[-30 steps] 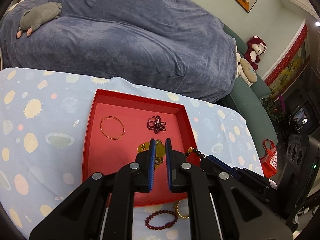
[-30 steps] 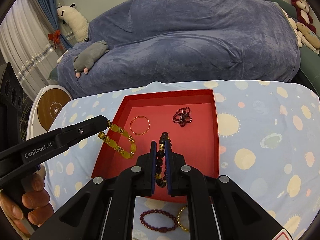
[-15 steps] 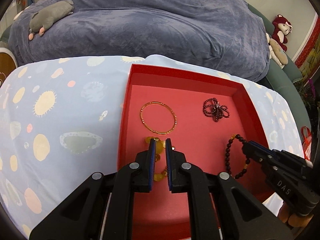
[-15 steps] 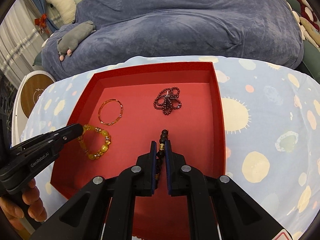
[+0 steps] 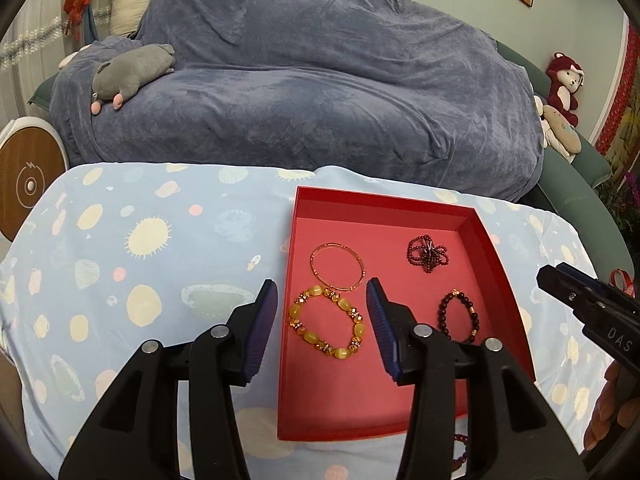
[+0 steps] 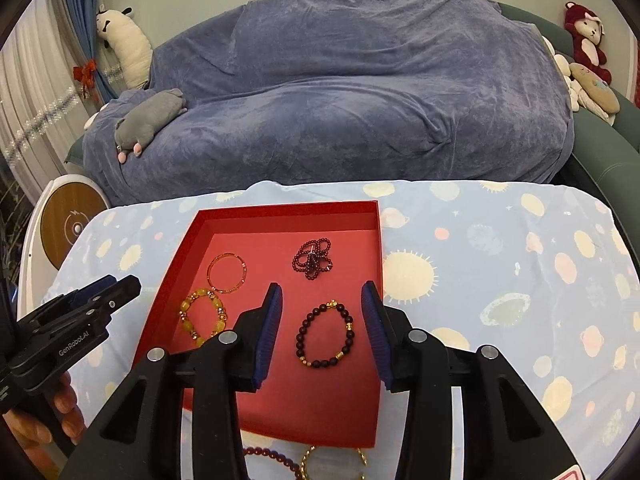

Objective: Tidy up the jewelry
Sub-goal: 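Carry both bracelets into the red box and open both tools, then withdraw both tools from the box toward the remaining jewelry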

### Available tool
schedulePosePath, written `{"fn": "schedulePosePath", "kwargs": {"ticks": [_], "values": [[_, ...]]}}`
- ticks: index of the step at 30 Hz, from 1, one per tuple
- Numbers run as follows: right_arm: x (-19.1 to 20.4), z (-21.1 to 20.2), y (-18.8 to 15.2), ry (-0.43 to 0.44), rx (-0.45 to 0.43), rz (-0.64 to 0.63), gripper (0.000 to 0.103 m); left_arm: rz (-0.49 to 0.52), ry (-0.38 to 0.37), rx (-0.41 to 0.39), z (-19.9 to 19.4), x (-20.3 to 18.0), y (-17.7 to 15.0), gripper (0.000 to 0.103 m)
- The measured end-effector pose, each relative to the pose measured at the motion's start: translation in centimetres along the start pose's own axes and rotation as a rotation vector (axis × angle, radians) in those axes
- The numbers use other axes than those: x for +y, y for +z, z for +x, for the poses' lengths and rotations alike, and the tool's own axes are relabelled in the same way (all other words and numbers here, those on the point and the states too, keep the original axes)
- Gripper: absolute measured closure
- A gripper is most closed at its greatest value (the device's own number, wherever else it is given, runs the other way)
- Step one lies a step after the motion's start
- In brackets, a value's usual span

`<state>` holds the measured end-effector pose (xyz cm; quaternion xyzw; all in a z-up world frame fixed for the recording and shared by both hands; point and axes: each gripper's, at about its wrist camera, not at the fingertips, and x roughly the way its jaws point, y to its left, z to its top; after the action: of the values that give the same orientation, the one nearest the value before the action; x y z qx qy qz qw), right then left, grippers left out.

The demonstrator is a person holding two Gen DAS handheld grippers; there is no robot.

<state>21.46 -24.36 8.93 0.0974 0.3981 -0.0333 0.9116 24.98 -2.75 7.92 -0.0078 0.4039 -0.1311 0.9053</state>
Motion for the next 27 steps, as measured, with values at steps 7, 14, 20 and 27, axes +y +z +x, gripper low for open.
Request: {"fn": "schedulePosePath", "kwargs": {"ticks": [7,14,20,27], "values": [[-0.4,-5.3,-3.2,-0.02,-0.017,0.006,0.063,0.014,0.01,-0.01,-4.8,0.1,-3.0,0.058],[-0.5,-8.6,-8.3,-0.027,0.018,0.03,0.062,0.026,0.035,0.031,-7.8,0.4,-7.9,0.058],[-0.3,-10.1,-12.6,-0.031,0.065,0.04,0.062,0.04,0.042,0.105,-8.4,-0.3,-12.9,0.057],[0.1,-10.6,-17.3,-0.028,0.127,0.054,0.062,0.065,0.046,0.182,-7.2,-1.4,-17.6,0.057]]}}
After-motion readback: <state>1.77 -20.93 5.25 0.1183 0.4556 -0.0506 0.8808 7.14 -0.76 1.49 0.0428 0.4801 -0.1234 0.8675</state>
